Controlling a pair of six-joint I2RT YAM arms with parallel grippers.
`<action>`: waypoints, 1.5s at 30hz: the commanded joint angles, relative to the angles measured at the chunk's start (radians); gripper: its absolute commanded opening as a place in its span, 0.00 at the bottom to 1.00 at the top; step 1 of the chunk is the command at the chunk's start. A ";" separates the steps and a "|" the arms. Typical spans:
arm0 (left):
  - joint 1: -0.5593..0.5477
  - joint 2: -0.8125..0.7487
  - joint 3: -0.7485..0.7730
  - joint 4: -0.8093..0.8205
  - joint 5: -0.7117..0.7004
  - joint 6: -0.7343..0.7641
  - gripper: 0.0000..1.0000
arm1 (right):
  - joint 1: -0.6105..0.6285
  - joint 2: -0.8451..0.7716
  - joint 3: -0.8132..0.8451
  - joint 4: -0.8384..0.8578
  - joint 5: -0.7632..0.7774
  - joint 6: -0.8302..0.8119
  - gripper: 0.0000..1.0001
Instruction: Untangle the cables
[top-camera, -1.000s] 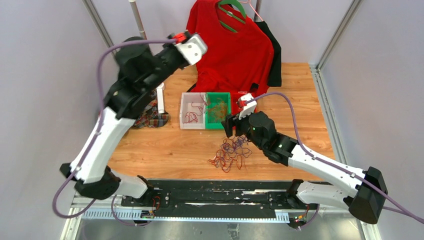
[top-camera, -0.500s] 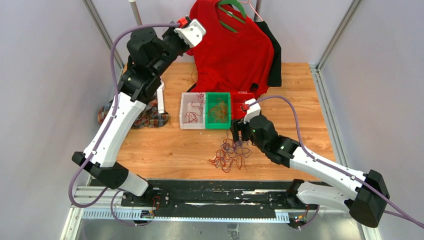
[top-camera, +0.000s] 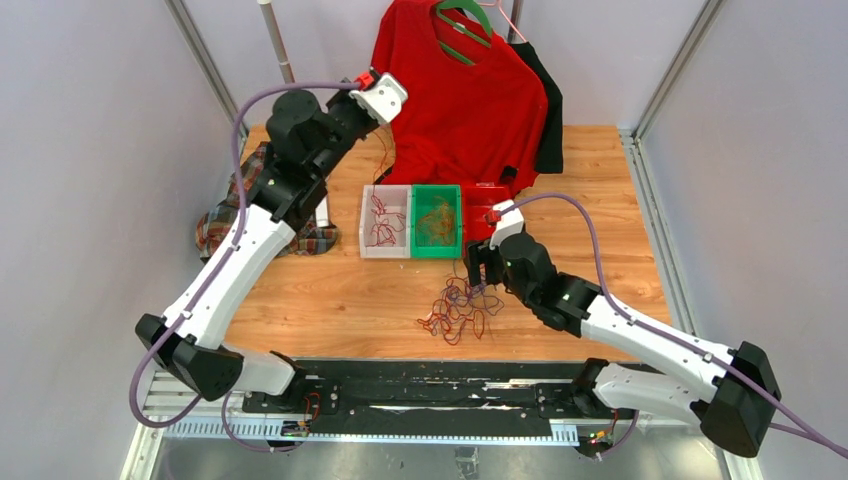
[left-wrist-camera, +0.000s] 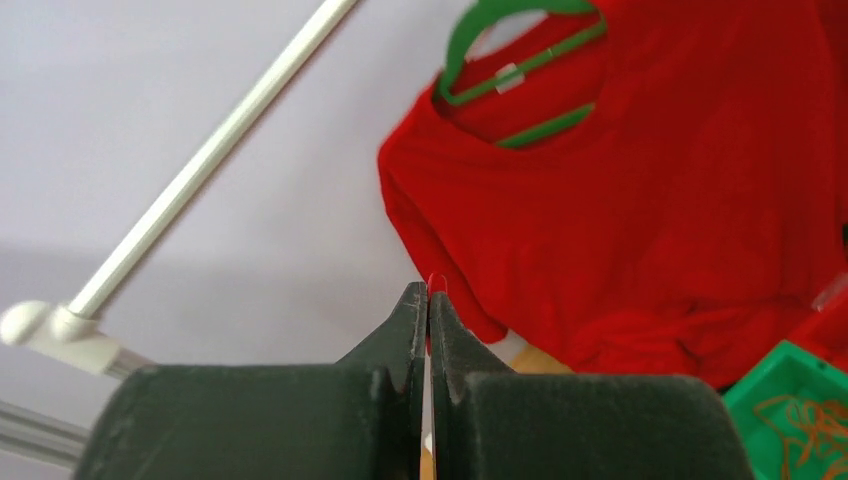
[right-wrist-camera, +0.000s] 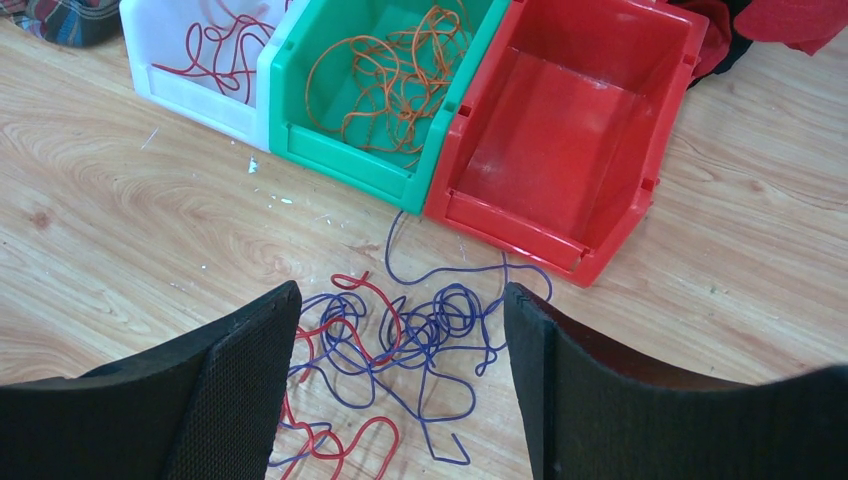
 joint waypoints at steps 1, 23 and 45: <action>0.042 0.009 -0.093 0.088 -0.009 0.027 0.00 | -0.015 -0.031 -0.010 -0.022 0.032 0.007 0.74; 0.046 0.177 -0.290 -0.228 0.049 -0.038 0.00 | -0.119 -0.013 -0.012 -0.044 -0.035 0.023 0.71; 0.060 0.206 -0.171 -0.559 0.284 -0.158 0.98 | -0.055 0.166 0.030 -0.039 -0.236 0.096 0.81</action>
